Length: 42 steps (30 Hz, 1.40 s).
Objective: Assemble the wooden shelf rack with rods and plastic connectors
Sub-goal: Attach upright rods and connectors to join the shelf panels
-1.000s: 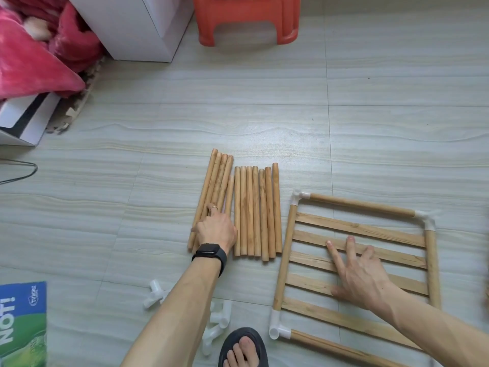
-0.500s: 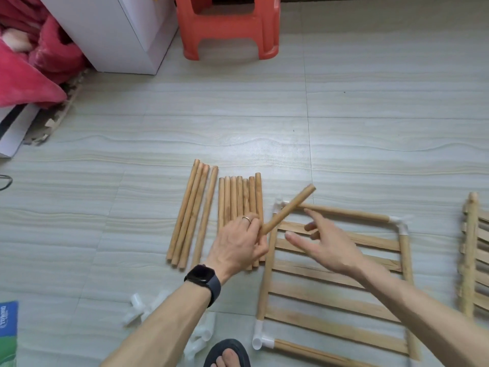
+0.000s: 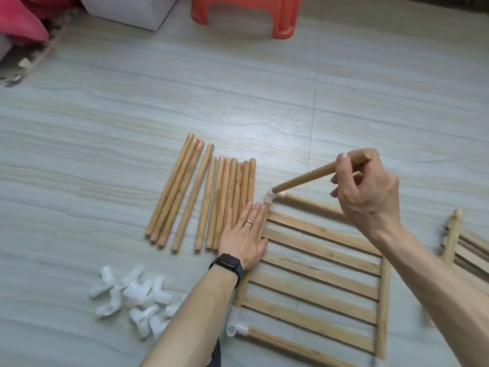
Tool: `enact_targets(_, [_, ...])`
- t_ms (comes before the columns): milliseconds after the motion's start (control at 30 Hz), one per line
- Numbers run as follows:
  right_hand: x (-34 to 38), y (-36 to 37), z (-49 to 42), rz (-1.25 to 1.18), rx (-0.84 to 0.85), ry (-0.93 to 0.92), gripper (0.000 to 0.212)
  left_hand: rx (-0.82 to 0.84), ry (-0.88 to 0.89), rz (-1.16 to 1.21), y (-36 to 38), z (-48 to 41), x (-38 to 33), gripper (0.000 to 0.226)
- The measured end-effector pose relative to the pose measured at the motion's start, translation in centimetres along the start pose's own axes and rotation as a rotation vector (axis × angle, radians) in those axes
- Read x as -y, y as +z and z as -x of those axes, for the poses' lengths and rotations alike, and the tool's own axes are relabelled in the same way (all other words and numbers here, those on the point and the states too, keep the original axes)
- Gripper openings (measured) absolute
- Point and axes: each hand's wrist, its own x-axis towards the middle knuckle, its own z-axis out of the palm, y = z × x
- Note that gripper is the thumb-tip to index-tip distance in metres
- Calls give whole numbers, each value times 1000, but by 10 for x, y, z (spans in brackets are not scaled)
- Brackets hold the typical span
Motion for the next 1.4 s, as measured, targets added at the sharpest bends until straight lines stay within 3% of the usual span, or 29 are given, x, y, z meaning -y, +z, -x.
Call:
enact_targets(333, [17, 19, -1, 218, -2, -133, 26, 94, -32, 0, -3, -2, -3, 76])
enact_targets(433, [18, 21, -6, 284, 28, -96, 24, 104, -38, 0, -4, -3, -4, 77])
enact_targets(667, [34, 29, -27, 327, 252, -141, 34, 99, -48, -7, -6, -1, -6, 75])
enact_targets(1067, [40, 45, -21, 197, 209, -110, 31, 59, -33, -1, -5, 0, -6, 74])
enact_targets(1200, [42, 46, -24, 176, 194, -79, 28, -70, 52, 54, -10, 6, 5, 65])
enact_targets(1267, [42, 46, -24, 159, 207, -71, 26, -233, -48, 125, -20, 9, 16, 61])
enact_targets(1333, [41, 47, -19, 141, 205, -88, 25, -370, -258, 159, -30, 12, 35, 54])
enact_targets(1400, [40, 48, -13, 136, 188, -112, 24, -356, -460, 151, -37, 14, 58, 44])
